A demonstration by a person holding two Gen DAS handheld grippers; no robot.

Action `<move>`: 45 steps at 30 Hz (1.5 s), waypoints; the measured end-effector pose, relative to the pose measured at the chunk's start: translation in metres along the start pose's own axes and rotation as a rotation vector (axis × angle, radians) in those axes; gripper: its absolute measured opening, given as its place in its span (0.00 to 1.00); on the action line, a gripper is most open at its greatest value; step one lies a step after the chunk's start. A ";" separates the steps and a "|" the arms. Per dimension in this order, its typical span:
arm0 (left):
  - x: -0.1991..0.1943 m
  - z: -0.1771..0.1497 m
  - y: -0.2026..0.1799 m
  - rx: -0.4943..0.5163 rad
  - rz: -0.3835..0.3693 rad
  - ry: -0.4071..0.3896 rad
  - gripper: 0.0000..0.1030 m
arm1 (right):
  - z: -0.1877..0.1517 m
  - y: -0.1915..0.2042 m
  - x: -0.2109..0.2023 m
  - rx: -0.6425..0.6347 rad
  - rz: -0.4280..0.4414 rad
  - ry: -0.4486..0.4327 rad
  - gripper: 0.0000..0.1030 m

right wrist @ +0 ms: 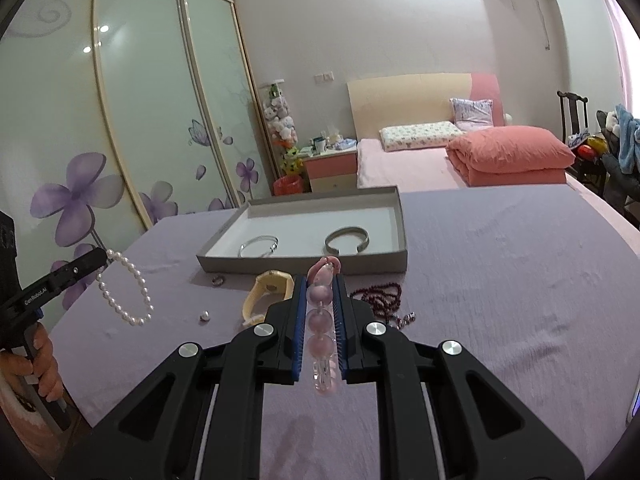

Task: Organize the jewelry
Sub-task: 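Lift and carry the pink bracelet and pearl bracelet toward the grey tray with both tools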

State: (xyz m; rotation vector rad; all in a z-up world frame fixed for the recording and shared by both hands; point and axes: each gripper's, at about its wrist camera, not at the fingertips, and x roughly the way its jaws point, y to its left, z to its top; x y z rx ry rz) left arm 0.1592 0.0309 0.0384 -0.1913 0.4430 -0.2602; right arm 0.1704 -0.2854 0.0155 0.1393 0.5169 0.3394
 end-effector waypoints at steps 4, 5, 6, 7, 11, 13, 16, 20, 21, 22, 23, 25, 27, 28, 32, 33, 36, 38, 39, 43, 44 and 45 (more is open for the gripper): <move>0.001 0.003 -0.002 0.008 -0.003 -0.012 0.09 | 0.007 0.004 -0.001 -0.012 -0.003 -0.030 0.14; 0.003 0.005 -0.003 0.009 -0.004 -0.015 0.09 | 0.009 0.005 -0.001 -0.015 -0.004 -0.039 0.14; 0.004 0.006 -0.003 0.011 -0.002 -0.019 0.09 | 0.012 0.006 -0.001 -0.020 -0.003 -0.049 0.14; 0.005 0.009 -0.004 0.014 0.001 -0.025 0.09 | 0.015 0.008 0.000 -0.026 -0.006 -0.059 0.14; 0.013 0.021 -0.007 0.033 0.013 -0.054 0.09 | 0.030 0.014 0.004 -0.053 -0.019 -0.109 0.14; 0.020 0.030 -0.008 0.043 0.020 -0.070 0.09 | 0.039 0.016 0.008 -0.063 -0.021 -0.137 0.14; 0.030 0.042 -0.008 0.050 0.034 -0.089 0.09 | 0.051 0.017 0.017 -0.069 -0.023 -0.165 0.14; 0.047 0.056 -0.008 0.051 0.049 -0.106 0.09 | 0.064 0.016 0.033 -0.071 -0.027 -0.177 0.14; 0.051 0.060 -0.007 0.051 0.053 -0.108 0.09 | 0.067 0.016 0.038 -0.073 -0.030 -0.177 0.14; 0.058 0.063 -0.006 0.051 0.056 -0.108 0.10 | 0.070 0.015 0.043 -0.075 -0.033 -0.177 0.14; 0.064 0.067 -0.005 0.048 0.058 -0.106 0.09 | 0.073 0.015 0.049 -0.077 -0.035 -0.174 0.14; 0.074 0.072 -0.003 0.045 0.061 -0.100 0.10 | 0.076 0.015 0.057 -0.080 -0.038 -0.172 0.14; 0.087 0.077 -0.002 0.048 0.067 -0.098 0.10 | 0.081 0.016 0.066 -0.084 -0.038 -0.171 0.14; 0.091 0.079 -0.003 0.050 0.068 -0.096 0.10 | 0.083 0.016 0.071 -0.085 -0.038 -0.172 0.14; 0.112 0.087 0.000 0.056 0.075 -0.092 0.10 | 0.089 0.016 0.087 -0.088 -0.038 -0.171 0.14; 0.118 0.089 0.001 0.057 0.077 -0.090 0.10 | 0.090 0.016 0.091 -0.088 -0.036 -0.169 0.14; 0.134 0.093 0.004 0.060 0.082 -0.089 0.10 | 0.093 0.016 0.103 -0.088 -0.035 -0.166 0.14; 0.144 0.093 0.006 0.061 0.083 -0.083 0.10 | 0.095 0.014 0.112 -0.086 -0.033 -0.159 0.14; 0.151 0.093 0.007 0.062 0.085 -0.077 0.10 | 0.094 0.014 0.119 -0.083 -0.032 -0.152 0.14; 0.176 0.093 0.015 0.061 0.094 -0.050 0.10 | 0.092 0.007 0.140 -0.075 -0.030 -0.117 0.14; 0.181 0.093 0.017 0.060 0.095 -0.044 0.10 | 0.092 0.006 0.144 -0.074 -0.029 -0.109 0.14; 0.187 0.092 0.020 0.057 0.097 -0.036 0.10 | 0.092 0.006 0.149 -0.072 -0.028 -0.099 0.14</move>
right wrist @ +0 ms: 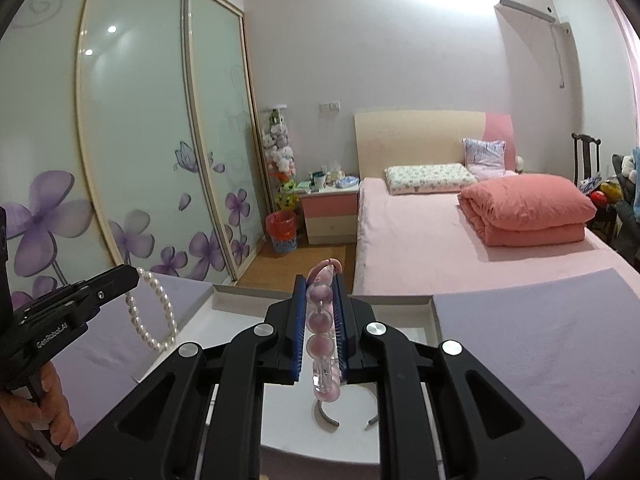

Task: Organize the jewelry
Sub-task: 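Lift and carry the pink bracelet and pearl bracelet toward the grey tray with both tools, then lower the pink bracelet into the tray and open the right tool while the left tool lowers the pearl bracelet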

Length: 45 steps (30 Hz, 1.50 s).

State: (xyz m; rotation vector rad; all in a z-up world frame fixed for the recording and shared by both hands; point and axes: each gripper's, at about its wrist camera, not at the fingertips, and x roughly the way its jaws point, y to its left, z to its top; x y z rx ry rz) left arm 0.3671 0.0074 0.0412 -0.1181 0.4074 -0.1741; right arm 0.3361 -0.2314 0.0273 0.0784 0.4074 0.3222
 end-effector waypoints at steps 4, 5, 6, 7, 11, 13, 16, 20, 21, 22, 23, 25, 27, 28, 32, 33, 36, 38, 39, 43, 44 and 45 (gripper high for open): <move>0.019 -0.004 0.008 -0.012 0.000 0.023 0.10 | -0.004 -0.004 0.010 0.011 0.009 0.027 0.14; 0.023 -0.005 0.009 -0.013 -0.001 0.028 0.10 | -0.006 -0.006 0.011 0.015 0.012 0.036 0.14; 0.026 -0.006 0.010 -0.014 -0.001 0.032 0.10 | -0.006 -0.005 0.013 0.018 0.013 0.037 0.15; 0.029 -0.008 0.011 -0.015 -0.001 0.038 0.10 | -0.007 -0.006 0.012 0.019 0.013 0.039 0.16; 0.039 -0.011 0.013 -0.018 -0.005 0.056 0.10 | -0.007 -0.007 0.012 0.025 0.010 0.042 0.20; 0.043 -0.012 0.013 -0.016 -0.009 0.062 0.10 | -0.006 -0.008 0.013 0.026 0.008 0.038 0.20; 0.047 -0.015 0.011 -0.013 -0.012 0.067 0.09 | -0.002 -0.011 0.015 0.033 0.010 0.035 0.20; 0.054 -0.018 0.010 -0.012 -0.010 0.080 0.10 | -0.003 -0.012 0.017 0.034 0.011 0.036 0.20; 0.057 -0.019 0.010 -0.015 -0.011 0.086 0.10 | -0.002 -0.012 0.018 0.035 0.013 0.038 0.20; 0.059 -0.020 0.011 -0.017 -0.009 0.089 0.10 | -0.002 -0.011 0.018 0.034 0.013 0.039 0.20; 0.060 -0.021 0.011 -0.019 -0.006 0.094 0.10 | -0.002 -0.011 0.019 0.033 0.012 0.040 0.20; 0.064 -0.024 0.013 -0.025 0.002 0.102 0.11 | -0.002 -0.010 0.020 0.031 0.012 0.044 0.20; 0.065 -0.027 0.014 -0.027 0.007 0.108 0.12 | -0.001 -0.009 0.022 0.030 0.011 0.047 0.20; 0.066 -0.028 0.016 -0.032 0.009 0.111 0.12 | 0.000 -0.009 0.023 0.031 0.012 0.049 0.20; 0.066 -0.028 0.021 -0.045 0.013 0.111 0.12 | 0.000 -0.008 0.025 0.030 0.011 0.053 0.20; 0.066 -0.028 0.021 -0.047 0.013 0.109 0.12 | 0.000 -0.008 0.025 0.029 0.012 0.053 0.20; 0.064 -0.028 0.022 -0.052 0.015 0.105 0.12 | 0.000 -0.008 0.026 0.028 0.012 0.053 0.20; 0.064 -0.027 0.022 -0.050 0.017 0.105 0.12 | 0.000 -0.008 0.026 0.029 0.012 0.053 0.20; 0.063 -0.027 0.021 -0.049 0.019 0.105 0.12 | 0.001 -0.008 0.025 0.030 0.012 0.051 0.20; 0.054 -0.025 0.018 -0.045 0.024 0.098 0.12 | 0.001 -0.007 0.021 0.024 0.008 0.042 0.20; 0.050 -0.025 0.018 -0.046 0.025 0.096 0.12 | 0.001 -0.006 0.019 0.020 0.010 0.042 0.20; 0.044 -0.025 0.018 -0.047 0.024 0.095 0.12 | 0.000 -0.006 0.016 0.018 0.011 0.042 0.20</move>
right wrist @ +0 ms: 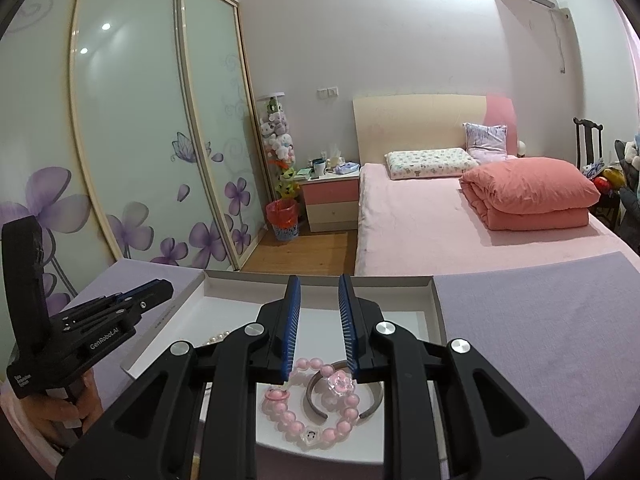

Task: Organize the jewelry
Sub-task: 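Lower the pink bracelet into the tray and open the right tool while the left tool lowers the pearl bracelet, then withdraw both tools from the tray back over the remaining jewelry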

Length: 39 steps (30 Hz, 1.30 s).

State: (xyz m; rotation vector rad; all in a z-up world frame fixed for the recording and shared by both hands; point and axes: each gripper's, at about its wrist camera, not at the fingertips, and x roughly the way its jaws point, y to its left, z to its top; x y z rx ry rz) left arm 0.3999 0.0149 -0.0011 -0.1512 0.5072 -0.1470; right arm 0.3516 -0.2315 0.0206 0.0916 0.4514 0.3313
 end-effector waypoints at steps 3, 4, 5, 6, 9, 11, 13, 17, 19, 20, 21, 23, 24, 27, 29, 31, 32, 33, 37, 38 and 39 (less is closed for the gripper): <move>-0.014 -0.003 0.000 0.006 0.002 -0.003 0.12 | -0.003 0.004 -0.011 -0.006 0.002 0.004 0.20; -0.022 -0.006 0.000 0.010 0.005 -0.002 0.13 | -0.006 0.004 -0.014 -0.010 0.002 0.008 0.20; -0.027 -0.008 0.000 0.010 0.007 -0.001 0.15 | -0.008 0.006 -0.019 -0.015 0.002 0.013 0.20; -0.036 -0.012 0.001 0.009 0.009 0.001 0.17 | -0.012 0.007 -0.024 -0.024 -0.001 0.019 0.20; -0.057 -0.023 0.003 0.004 0.009 0.003 0.19 | -0.026 0.010 -0.044 -0.034 -0.004 0.044 0.20; -0.076 -0.034 0.003 0.002 0.008 0.007 0.22 | -0.037 0.011 -0.056 -0.038 -0.006 0.061 0.20; -0.095 -0.046 0.003 0.005 0.014 0.008 0.25 | -0.050 0.013 -0.070 -0.039 -0.008 0.089 0.20; -0.129 -0.072 0.004 0.004 0.023 0.011 0.30 | -0.080 0.021 -0.089 -0.039 -0.005 0.161 0.20; -0.144 -0.084 0.004 0.003 0.031 0.015 0.32 | -0.095 0.025 -0.098 -0.034 -0.003 0.200 0.20; -0.150 -0.089 0.004 0.003 0.038 0.015 0.32 | -0.102 0.027 -0.101 -0.030 -0.003 0.217 0.20; -0.154 -0.094 0.005 0.004 0.041 0.018 0.34 | -0.109 0.028 -0.104 -0.025 -0.001 0.234 0.20; -0.158 -0.101 0.006 0.000 0.043 0.036 0.35 | -0.121 0.030 -0.111 -0.013 -0.001 0.257 0.20; -0.159 -0.106 0.002 -0.003 0.039 0.049 0.35 | -0.127 0.030 -0.115 0.000 0.000 0.267 0.20; -0.154 -0.114 -0.001 0.002 0.027 0.094 0.36 | -0.135 0.029 -0.122 0.028 -0.001 0.278 0.20; -0.146 -0.121 -0.008 0.012 0.021 0.136 0.38 | -0.140 0.026 -0.127 0.046 -0.004 0.279 0.20; -0.131 -0.124 -0.013 0.020 0.016 0.199 0.39 | -0.142 0.026 -0.131 0.055 -0.008 0.275 0.20; -0.125 -0.126 -0.015 0.021 0.016 0.226 0.39 | -0.141 0.025 -0.132 0.058 -0.009 0.273 0.20; -0.118 -0.127 -0.017 0.020 0.019 0.255 0.39 | -0.140 0.024 -0.133 0.061 -0.010 0.269 0.20; -0.095 -0.129 -0.021 0.016 0.045 0.329 0.39 | -0.139 0.023 -0.135 0.064 -0.010 0.260 0.20; -0.091 -0.130 -0.021 0.015 0.055 0.342 0.39 | -0.138 0.023 -0.135 0.065 -0.010 0.259 0.20; -0.088 -0.130 -0.021 0.015 0.061 0.352 0.39 | -0.138 0.023 -0.135 0.066 -0.008 0.259 0.20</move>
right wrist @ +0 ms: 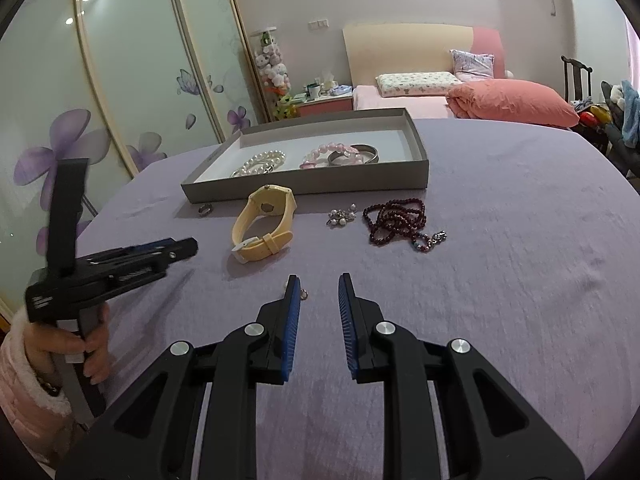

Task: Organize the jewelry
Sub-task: 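Withdraw both tools from the tray back over the remaining jewelry, then grasp a pearl earring with the left tool while the right tool grasps another pearl earring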

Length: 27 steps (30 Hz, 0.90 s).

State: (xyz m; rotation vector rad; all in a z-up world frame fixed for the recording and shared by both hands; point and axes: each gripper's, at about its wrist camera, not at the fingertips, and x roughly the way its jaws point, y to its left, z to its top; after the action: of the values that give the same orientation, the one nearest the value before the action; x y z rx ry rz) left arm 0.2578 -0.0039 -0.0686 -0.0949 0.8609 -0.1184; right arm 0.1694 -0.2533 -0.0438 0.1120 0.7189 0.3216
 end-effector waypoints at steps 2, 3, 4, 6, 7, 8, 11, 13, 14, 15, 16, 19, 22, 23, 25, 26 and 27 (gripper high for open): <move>0.007 0.002 0.000 -0.003 0.010 0.025 0.38 | 0.000 -0.001 0.000 0.002 0.005 0.002 0.20; 0.009 0.002 0.000 -0.002 0.015 0.029 0.38 | 0.001 -0.001 0.001 0.002 0.007 0.003 0.20; 0.009 0.003 -0.001 0.004 0.022 0.026 0.34 | 0.001 -0.001 0.001 0.002 0.009 0.004 0.21; 0.010 0.003 -0.003 0.014 0.040 0.030 0.28 | 0.002 0.000 0.002 0.004 0.013 0.006 0.20; 0.011 0.003 -0.004 0.017 0.042 0.033 0.21 | 0.002 0.001 0.002 0.004 0.015 0.008 0.20; 0.011 0.003 -0.004 0.019 0.047 0.034 0.19 | 0.002 0.001 0.003 0.005 0.016 0.009 0.21; 0.011 0.003 -0.005 0.023 0.051 0.033 0.19 | 0.002 0.002 0.005 0.007 0.023 0.016 0.20; 0.011 0.005 -0.003 0.022 0.048 0.032 0.18 | 0.002 0.003 0.007 0.007 0.024 0.021 0.21; 0.010 0.005 -0.003 0.019 0.044 0.031 0.18 | 0.002 0.004 0.008 0.006 0.025 0.024 0.20; 0.010 0.005 -0.002 0.017 0.040 0.030 0.18 | 0.002 0.004 0.008 0.005 0.025 0.026 0.20; 0.009 0.005 0.000 0.013 0.038 0.029 0.18 | 0.001 0.004 0.009 0.005 0.026 0.031 0.20; 0.005 0.006 0.006 0.003 0.047 0.011 0.18 | 0.001 0.006 0.012 0.002 0.029 0.041 0.21; -0.001 0.010 0.016 -0.024 0.045 -0.007 0.18 | 0.001 0.007 0.018 -0.004 0.030 0.067 0.20; -0.003 0.011 0.019 -0.033 0.045 -0.014 0.18 | 0.000 0.008 0.020 -0.008 0.029 0.079 0.20; -0.008 0.015 0.026 -0.052 0.042 -0.030 0.18 | -0.001 0.012 0.029 -0.024 0.024 0.114 0.21; -0.010 0.016 0.029 -0.060 0.042 -0.036 0.18 | -0.001 0.014 0.033 -0.032 0.023 0.131 0.20; -0.012 0.018 0.032 -0.068 0.042 -0.042 0.18 | -0.002 0.016 0.036 -0.038 0.020 0.143 0.20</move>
State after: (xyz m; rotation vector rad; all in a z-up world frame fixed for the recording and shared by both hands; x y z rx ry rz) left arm 0.2662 0.0302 -0.0525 -0.1431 0.8242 -0.0478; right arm 0.1900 -0.2265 -0.0645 0.0608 0.8535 0.3651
